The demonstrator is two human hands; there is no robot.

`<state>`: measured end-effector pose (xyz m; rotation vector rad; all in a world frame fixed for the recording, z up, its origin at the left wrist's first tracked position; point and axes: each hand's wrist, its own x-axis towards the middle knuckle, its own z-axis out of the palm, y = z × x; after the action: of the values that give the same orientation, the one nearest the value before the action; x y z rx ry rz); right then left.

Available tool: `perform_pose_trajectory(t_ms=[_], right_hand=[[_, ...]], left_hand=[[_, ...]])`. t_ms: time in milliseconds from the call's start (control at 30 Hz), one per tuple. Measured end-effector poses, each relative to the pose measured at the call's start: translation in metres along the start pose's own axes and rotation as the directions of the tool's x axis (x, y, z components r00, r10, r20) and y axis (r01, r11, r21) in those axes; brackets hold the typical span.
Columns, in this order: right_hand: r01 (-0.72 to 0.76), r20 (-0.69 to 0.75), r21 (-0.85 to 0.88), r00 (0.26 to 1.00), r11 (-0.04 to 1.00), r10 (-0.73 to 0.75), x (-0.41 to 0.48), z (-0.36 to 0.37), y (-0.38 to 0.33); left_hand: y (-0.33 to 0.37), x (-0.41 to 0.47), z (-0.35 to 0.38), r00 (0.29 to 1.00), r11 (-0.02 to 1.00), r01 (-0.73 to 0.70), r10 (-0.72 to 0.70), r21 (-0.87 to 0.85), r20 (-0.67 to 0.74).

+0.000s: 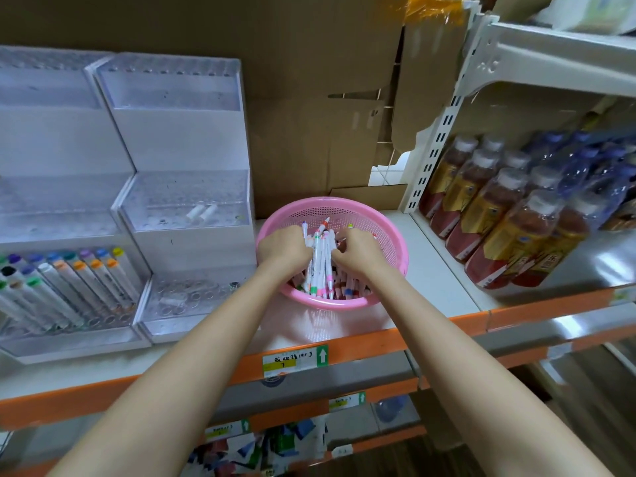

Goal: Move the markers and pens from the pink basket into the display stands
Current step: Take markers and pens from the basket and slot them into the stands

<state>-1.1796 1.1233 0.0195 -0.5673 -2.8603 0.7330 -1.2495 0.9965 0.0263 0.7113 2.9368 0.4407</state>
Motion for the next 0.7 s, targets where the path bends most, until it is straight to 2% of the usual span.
perform_pose_trajectory(t_ms=[167,333,533,700], right_hand=[[-0.037,0.016,0.006,0.999,0.999,0.037,-0.001,-0.005,-0.001],[-0.073,0.044,-0.051,0.996,0.996,0.075,0.002,-0.005,-0.006],[-0.064,0.037,0.104,0.997,0.993,0.06,0.001,-0.005,-0.005],[0.036,-0.025,0.268,0.999,0.963,-0.03,-0.007,-0.013,-0.002]], left_hand=[[-0.002,-0.001,0.002,0.998,0.994,0.006,-0.013,-0.112,-0.06],[-0.004,-0.008,-0.001,0.985,0.972,-0.088,0.052,-0.218,-0.167],[-0.009,-0.009,0.001,0.955,0.882,-0.211,0.094,-0.421,-0.281],[-0.004,-0.012,-0.006,0.928,0.791,-0.316,0.142,-0.524,-0.345]])
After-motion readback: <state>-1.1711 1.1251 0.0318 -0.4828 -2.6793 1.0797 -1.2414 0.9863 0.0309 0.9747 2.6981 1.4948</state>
